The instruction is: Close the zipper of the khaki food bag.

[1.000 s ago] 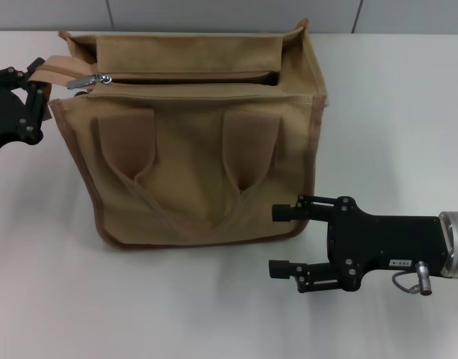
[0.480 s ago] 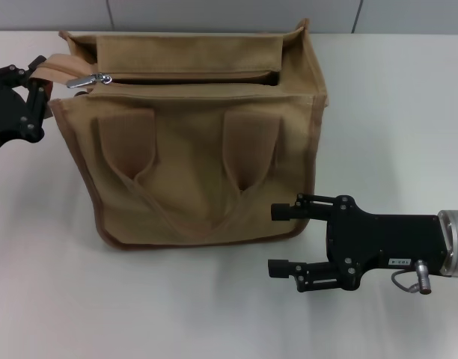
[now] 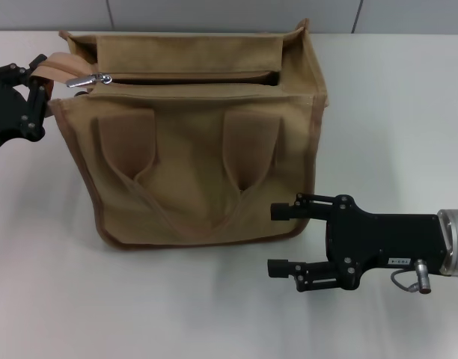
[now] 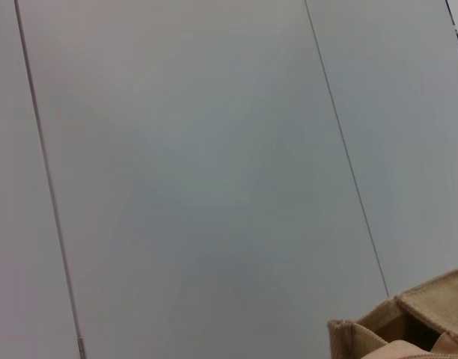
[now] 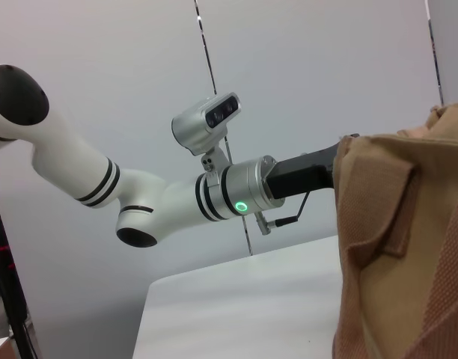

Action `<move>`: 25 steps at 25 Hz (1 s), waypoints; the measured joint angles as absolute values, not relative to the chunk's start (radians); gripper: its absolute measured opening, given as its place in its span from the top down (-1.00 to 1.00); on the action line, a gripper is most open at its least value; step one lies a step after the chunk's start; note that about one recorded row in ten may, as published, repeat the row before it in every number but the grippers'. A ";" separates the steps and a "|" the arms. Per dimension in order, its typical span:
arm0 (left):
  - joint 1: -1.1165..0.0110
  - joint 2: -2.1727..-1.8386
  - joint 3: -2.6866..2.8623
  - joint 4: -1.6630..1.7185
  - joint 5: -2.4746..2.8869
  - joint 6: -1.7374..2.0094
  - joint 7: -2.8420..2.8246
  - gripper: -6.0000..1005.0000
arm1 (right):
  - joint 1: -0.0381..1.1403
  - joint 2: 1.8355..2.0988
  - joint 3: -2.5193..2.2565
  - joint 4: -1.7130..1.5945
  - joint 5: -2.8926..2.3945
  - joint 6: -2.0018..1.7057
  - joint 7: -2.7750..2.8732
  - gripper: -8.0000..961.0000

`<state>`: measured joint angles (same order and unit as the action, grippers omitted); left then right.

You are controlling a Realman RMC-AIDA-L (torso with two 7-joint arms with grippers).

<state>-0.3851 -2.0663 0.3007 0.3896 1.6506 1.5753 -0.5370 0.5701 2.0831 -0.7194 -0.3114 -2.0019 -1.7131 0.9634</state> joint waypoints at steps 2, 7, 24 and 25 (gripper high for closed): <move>-0.385 -2.066 0.301 0.390 1.651 1.575 -0.537 0.94 | 0.573 2.083 -0.719 -0.311 -2.002 -1.714 0.963 -0.69; -0.386 -2.066 0.301 0.390 1.651 1.575 -0.536 0.94 | 0.577 2.083 -0.719 -0.311 -2.002 -1.714 0.965 -0.69; -0.387 -2.066 0.301 0.390 1.654 1.582 -0.533 0.93 | 0.579 2.083 -0.719 -0.311 -2.000 -1.743 0.995 -0.69; -0.387 -2.066 0.301 0.390 1.654 1.582 -0.531 0.93 | 0.580 2.083 -0.719 -0.312 -1.999 -1.747 1.004 -0.69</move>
